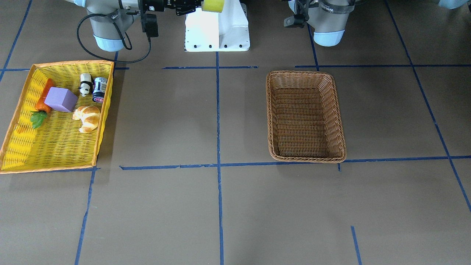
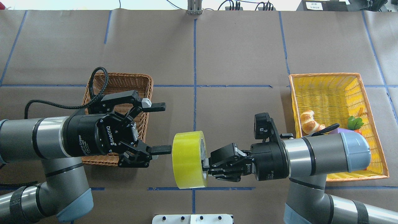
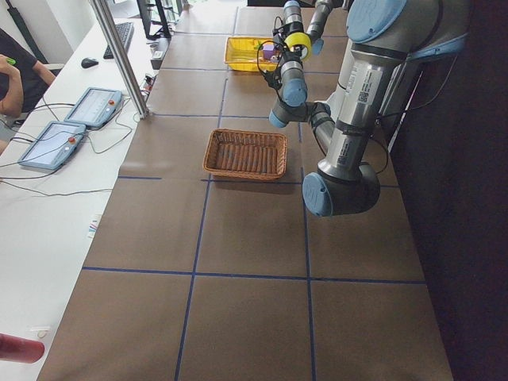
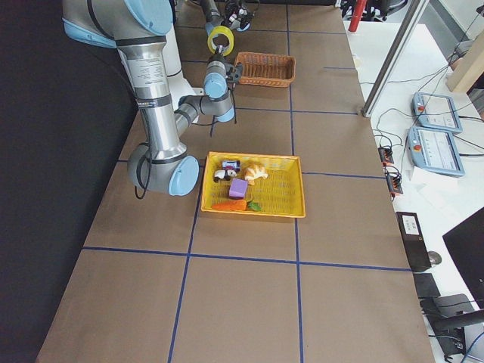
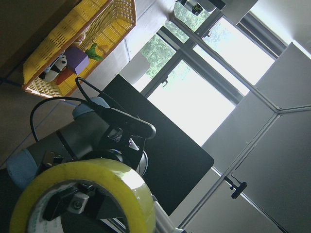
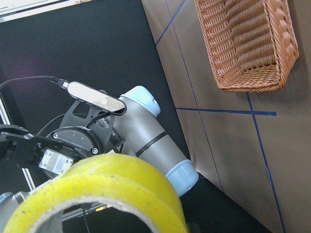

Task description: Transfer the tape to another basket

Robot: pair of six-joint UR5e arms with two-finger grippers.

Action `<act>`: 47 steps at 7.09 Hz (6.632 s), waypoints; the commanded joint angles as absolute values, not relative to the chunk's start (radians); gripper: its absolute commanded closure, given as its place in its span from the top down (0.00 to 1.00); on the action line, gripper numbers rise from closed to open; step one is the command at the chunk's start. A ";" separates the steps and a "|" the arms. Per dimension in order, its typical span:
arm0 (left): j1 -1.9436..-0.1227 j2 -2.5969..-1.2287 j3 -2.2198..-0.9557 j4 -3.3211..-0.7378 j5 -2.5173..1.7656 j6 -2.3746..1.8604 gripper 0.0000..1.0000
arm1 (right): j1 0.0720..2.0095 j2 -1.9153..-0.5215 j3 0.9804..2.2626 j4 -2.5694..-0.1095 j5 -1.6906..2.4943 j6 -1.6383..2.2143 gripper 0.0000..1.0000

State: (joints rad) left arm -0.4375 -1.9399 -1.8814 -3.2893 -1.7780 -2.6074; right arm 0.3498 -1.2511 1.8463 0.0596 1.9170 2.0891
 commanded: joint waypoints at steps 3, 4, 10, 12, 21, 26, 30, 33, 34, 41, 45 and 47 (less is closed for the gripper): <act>-0.374 -1.956 -1.873 -3.290 -1.718 -2.606 1.00 | 0.327 -1.249 1.845 0.054 1.895 2.088 0.02; -0.374 -1.969 -1.871 -3.287 -1.718 -2.606 1.00 | 0.316 -1.249 1.845 0.054 1.881 2.086 0.02; -0.365 -1.970 -1.864 -3.284 -1.718 -2.606 0.95 | 0.288 -1.249 1.845 0.057 1.830 2.086 0.03; -0.361 -1.970 -1.865 -3.284 -1.718 -2.606 0.89 | 0.285 -1.235 1.845 0.057 1.830 2.086 0.07; -0.348 -1.968 -1.868 -3.286 -1.718 -2.609 0.01 | 0.290 -1.239 1.841 0.058 1.827 2.046 0.90; -0.486 -1.893 -1.884 -3.298 -1.794 -2.585 0.01 | 0.296 -1.247 1.841 0.060 1.815 2.046 0.99; -0.705 -1.896 -1.787 -3.184 -2.038 -2.521 0.01 | 0.420 -1.262 1.842 -0.044 1.838 1.970 1.00; -0.750 -1.907 -1.810 -2.795 -2.219 -2.202 0.01 | 0.671 -1.252 1.850 -0.399 2.156 1.820 1.00; -0.750 -1.907 -1.816 -2.681 -2.224 -2.096 0.01 | 0.733 -1.253 1.848 -0.528 2.227 1.746 1.00; -0.704 -1.901 -1.827 -2.005 -2.078 -1.318 0.01 | 0.986 -1.255 1.851 -1.436 2.252 0.808 1.00; -0.617 -1.907 -1.812 -1.836 -1.924 -1.175 0.04 | 1.092 -1.308 1.851 -1.525 2.255 0.566 1.00; -0.612 -1.905 -1.809 -1.813 -1.921 -1.173 0.53 | 1.124 -1.344 1.853 -1.525 2.264 0.513 1.00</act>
State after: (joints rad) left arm -0.6165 -1.9055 -1.8103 -1.8363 -1.9252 -1.1797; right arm 1.1042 -1.3239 1.8523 -1.5233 2.2591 0.5442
